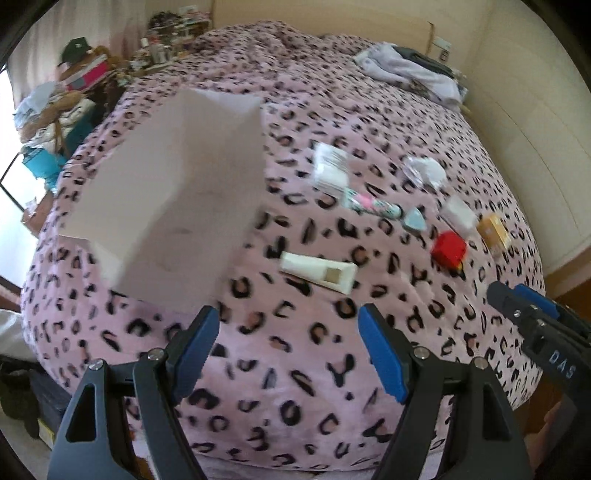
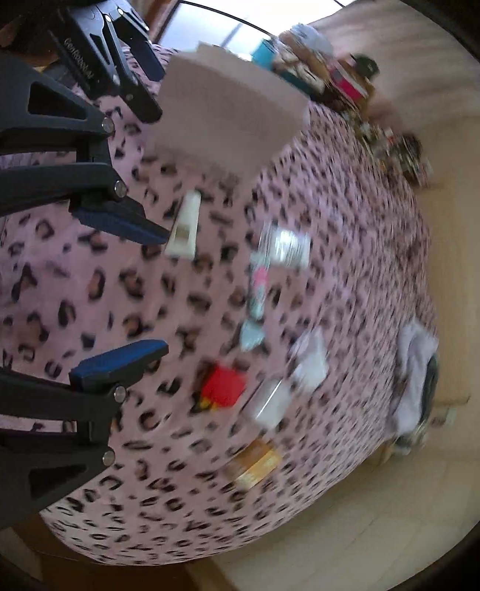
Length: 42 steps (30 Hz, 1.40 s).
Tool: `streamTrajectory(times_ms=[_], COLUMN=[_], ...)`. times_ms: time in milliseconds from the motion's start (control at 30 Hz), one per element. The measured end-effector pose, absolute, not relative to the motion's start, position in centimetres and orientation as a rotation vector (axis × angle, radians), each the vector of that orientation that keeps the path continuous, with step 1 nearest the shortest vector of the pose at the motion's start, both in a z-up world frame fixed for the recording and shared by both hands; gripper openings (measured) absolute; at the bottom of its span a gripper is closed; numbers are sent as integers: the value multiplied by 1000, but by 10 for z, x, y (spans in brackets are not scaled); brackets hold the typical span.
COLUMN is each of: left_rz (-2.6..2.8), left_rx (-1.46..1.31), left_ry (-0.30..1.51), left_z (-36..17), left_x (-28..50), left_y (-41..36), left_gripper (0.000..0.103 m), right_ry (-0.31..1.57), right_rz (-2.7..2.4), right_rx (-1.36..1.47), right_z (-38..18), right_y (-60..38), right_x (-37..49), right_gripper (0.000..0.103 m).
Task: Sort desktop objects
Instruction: 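Withdraw both tools from the box back over the bed items, then reach left tool to the white cream tube and close on it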
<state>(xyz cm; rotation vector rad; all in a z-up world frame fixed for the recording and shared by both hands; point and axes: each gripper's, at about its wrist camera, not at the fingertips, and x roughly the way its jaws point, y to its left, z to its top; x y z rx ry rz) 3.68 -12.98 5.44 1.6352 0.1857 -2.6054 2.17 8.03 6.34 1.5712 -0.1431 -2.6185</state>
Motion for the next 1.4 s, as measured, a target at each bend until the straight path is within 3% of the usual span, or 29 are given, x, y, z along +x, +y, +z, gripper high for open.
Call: streamTrajectory(times_ms=[367, 567, 933, 1100, 1267, 1400], left_rz=[-2592, -2525, -2280, -2097, -1988, -1927], left_rx=[1761, 1778, 1766, 1698, 1589, 1544], left_ry=[190, 238, 477, 702, 821, 889], left_z=[-18, -52, -104, -120, -130, -133], left_x=[16, 1, -40, -57, -67, -67], left_y=[-81, -94, -127, -136, -138, -140], left_gripper=[79, 79, 79, 79, 89, 90], right_ry=[-361, -425, -391, -369, -357, -356], right_rz=[-2728, -2698, -2604, -2578, -2553, -2539], right_rx=[1740, 1767, 1744, 1723, 1721, 1733], right_z=[-14, -42, -59, -59, -62, -68], right_y=[198, 207, 176, 166, 163, 164], right_x=[30, 9, -18, -27, -33, -37], right_gripper=[55, 55, 55, 55, 55, 55])
